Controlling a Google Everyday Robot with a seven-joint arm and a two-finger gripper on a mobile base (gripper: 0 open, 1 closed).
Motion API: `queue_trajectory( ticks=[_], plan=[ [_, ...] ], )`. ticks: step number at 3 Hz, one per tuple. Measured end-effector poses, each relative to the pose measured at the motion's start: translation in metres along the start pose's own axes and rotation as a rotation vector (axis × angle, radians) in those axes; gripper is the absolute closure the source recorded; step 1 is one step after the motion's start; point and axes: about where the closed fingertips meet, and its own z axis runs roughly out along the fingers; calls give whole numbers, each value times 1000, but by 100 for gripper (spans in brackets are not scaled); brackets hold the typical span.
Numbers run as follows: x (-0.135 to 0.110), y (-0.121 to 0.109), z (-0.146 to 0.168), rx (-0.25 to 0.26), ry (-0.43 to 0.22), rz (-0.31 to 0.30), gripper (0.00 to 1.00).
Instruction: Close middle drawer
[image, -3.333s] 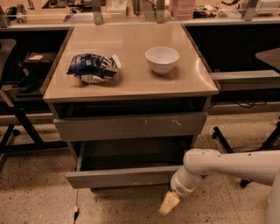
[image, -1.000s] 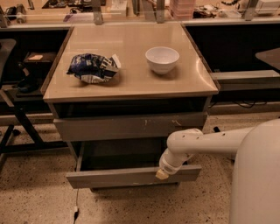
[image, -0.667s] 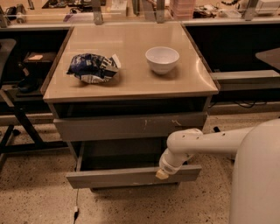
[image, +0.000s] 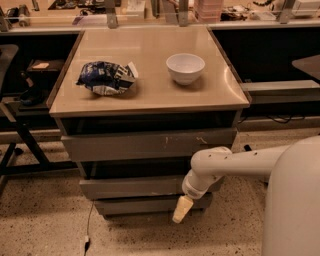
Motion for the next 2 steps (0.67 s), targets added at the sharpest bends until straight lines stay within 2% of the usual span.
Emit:
queue_trajectory(
  ticks=[1, 2],
  plan=[
    [0, 0, 0, 0, 0, 0, 0],
    [0, 0, 0, 0, 0, 0, 18]
  ],
)
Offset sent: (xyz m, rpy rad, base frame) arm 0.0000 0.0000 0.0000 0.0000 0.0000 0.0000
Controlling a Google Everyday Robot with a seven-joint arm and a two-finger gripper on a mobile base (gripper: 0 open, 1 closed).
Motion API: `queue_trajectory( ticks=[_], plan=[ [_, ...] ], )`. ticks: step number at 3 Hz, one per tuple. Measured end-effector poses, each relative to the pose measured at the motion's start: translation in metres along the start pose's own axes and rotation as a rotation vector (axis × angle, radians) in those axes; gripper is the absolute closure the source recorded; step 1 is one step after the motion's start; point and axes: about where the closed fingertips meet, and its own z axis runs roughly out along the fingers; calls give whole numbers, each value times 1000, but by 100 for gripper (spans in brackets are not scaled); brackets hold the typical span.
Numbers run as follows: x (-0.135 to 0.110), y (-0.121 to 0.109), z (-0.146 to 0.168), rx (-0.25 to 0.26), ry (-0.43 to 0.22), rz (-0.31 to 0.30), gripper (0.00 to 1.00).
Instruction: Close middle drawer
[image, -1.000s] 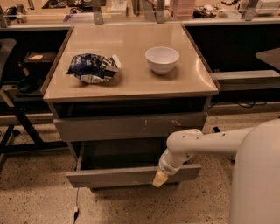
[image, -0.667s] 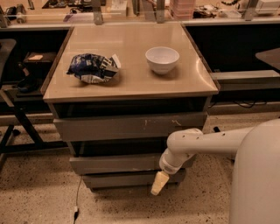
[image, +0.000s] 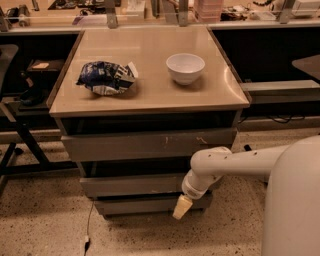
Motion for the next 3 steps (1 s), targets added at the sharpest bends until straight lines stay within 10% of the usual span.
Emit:
queue_trajectory(
  ticks=[3],
  plan=[
    [-5, -19, 9, 16, 13, 9, 88]
  ],
)
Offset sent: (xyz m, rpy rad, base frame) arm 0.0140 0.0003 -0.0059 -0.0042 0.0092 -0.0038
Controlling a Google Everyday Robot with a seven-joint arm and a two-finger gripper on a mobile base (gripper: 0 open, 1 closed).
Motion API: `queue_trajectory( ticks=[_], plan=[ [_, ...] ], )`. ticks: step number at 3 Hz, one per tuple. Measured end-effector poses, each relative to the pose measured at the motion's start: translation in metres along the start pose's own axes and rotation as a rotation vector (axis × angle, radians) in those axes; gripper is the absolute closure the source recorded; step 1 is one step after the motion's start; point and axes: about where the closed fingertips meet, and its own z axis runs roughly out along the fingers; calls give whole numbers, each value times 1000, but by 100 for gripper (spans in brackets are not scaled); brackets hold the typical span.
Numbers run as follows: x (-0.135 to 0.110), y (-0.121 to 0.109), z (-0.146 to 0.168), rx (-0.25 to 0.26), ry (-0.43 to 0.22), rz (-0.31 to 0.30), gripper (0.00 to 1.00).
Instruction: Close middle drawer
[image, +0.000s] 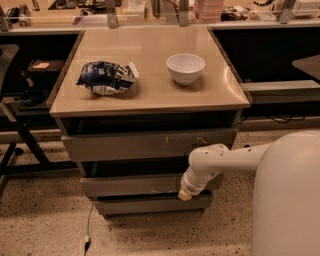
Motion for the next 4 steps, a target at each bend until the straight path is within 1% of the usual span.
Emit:
queue_trajectory(
  ticks=[1, 3, 4],
  plan=[
    [-1, -14, 2, 45, 0, 16, 100],
    [0, -40, 0, 143, -4, 64, 100],
    [-3, -54, -1, 178, -3, 77, 100]
  ],
)
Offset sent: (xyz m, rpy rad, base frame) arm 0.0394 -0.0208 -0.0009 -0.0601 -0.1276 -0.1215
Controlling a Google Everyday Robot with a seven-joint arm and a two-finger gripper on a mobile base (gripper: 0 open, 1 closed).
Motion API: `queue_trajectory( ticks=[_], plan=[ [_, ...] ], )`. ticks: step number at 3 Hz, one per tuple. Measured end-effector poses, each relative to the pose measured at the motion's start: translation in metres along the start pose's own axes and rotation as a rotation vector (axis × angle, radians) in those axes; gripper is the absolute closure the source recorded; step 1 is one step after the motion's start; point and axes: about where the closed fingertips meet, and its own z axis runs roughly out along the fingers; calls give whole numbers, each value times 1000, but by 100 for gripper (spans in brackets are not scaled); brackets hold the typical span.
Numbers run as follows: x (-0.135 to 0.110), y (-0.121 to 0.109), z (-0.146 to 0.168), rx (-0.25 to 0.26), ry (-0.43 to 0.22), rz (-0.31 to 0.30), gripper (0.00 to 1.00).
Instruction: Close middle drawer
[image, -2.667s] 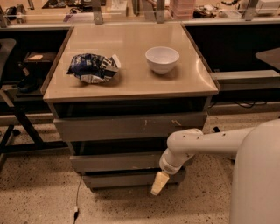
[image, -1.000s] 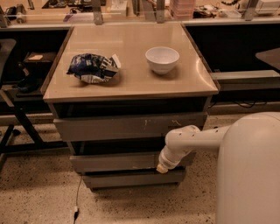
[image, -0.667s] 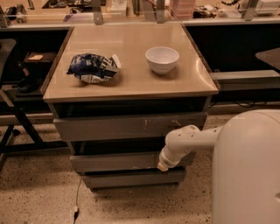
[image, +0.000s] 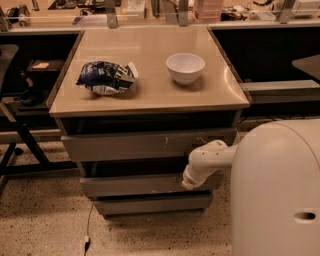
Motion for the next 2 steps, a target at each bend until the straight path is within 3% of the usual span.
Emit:
queue_trajectory(
  ticks=[1, 2],
  plan=[
    [0, 0, 0, 1, 1, 1, 82],
    [0, 0, 0, 1, 1, 1, 59]
  ],
)
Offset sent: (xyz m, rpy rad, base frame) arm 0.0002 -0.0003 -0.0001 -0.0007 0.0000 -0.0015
